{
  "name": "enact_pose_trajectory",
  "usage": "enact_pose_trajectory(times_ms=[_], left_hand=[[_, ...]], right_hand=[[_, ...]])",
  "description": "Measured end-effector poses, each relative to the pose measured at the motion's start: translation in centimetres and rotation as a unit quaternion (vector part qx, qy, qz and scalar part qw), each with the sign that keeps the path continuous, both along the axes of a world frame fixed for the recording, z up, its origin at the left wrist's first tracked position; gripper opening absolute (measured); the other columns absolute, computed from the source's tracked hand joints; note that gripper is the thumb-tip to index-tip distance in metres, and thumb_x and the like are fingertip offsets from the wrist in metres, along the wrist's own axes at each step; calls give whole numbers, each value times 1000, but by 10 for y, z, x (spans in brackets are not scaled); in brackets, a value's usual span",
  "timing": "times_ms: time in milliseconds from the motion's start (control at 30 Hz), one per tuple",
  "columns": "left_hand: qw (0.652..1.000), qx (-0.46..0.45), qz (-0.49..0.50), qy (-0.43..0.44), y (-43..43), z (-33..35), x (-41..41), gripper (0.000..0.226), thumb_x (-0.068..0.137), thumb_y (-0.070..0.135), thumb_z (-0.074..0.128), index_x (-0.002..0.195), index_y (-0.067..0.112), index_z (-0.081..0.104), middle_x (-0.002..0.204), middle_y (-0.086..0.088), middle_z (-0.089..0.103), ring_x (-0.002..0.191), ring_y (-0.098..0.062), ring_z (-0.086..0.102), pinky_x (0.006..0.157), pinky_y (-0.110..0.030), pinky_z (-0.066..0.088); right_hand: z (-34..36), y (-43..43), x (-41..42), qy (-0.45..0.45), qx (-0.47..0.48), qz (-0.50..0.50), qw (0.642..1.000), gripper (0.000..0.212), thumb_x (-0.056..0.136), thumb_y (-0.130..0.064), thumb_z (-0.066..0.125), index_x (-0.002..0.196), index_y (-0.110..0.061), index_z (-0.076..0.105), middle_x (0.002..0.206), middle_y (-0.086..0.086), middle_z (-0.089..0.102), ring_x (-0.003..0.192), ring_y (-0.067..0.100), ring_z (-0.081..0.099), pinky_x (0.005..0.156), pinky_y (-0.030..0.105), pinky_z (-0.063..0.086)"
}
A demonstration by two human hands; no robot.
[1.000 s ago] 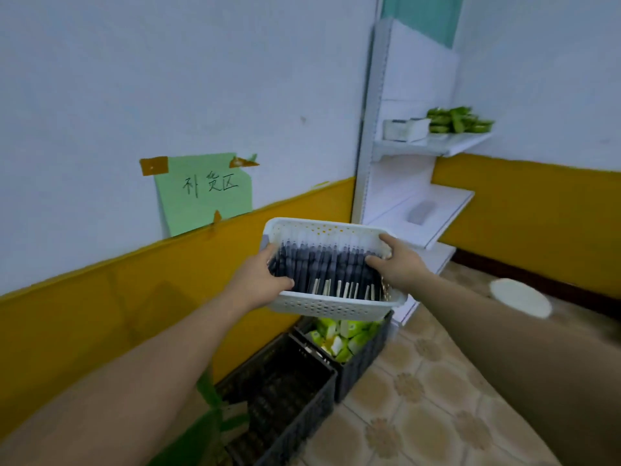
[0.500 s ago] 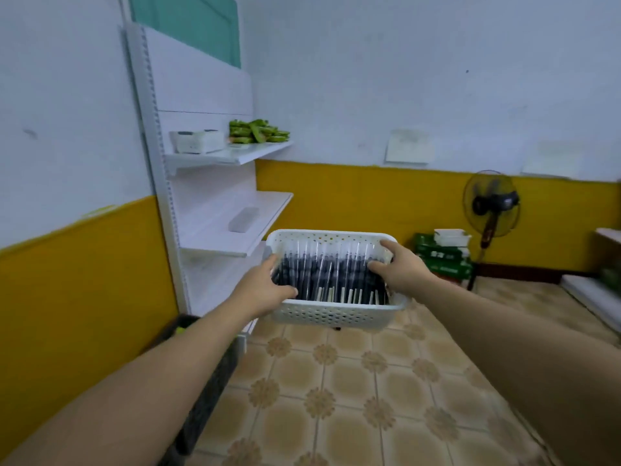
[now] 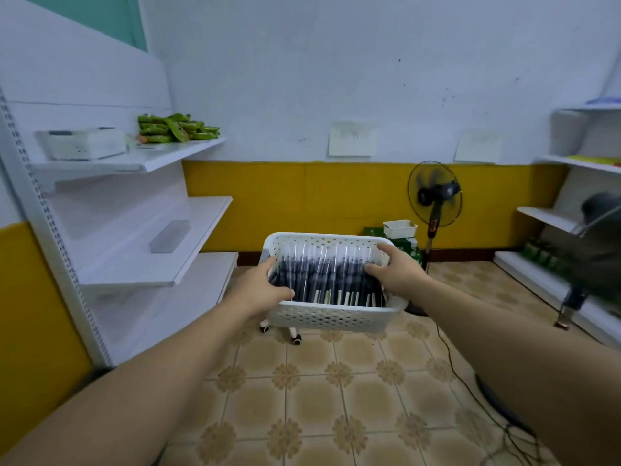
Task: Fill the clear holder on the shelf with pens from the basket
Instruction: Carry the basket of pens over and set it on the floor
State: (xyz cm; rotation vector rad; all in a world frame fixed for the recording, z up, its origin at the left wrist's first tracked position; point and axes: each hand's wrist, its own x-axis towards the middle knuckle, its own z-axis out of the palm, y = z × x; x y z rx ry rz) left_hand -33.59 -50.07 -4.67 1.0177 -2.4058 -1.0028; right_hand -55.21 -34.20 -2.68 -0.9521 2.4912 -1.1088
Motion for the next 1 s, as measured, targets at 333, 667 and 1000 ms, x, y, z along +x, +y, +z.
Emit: enact_pose_trajectory(times_ms=[333,667,1000], left_hand=[[1000,-9,-7,-9,-136,13,-92,92,79,32,72,153,31,17,149,-8,40,125,-27,48,91,-38,49],[1000,3,7,-13,-195,-2,-211,96,75,37,73,152,33,16,148,-7,41,124,-29,49,95,-48,50],[999,17,34,15,-257,1,-314,92,72,35,74,149,37,24,132,-5,56,111,-26,57,89,-48,53]], right_hand=[[2,-121,-82,-13,-22,-25,999,67,91,-37,62,149,-32,27,132,11,55,76,13,62,49,20,45],[-12,-187,-208,-22,-22,-1,1000,67,91,-35,62,148,-31,28,133,13,54,81,18,64,60,28,53],[-4,-269,-327,-12,-9,34,999,66,91,-38,61,148,-31,28,134,13,54,65,12,58,51,25,47]])
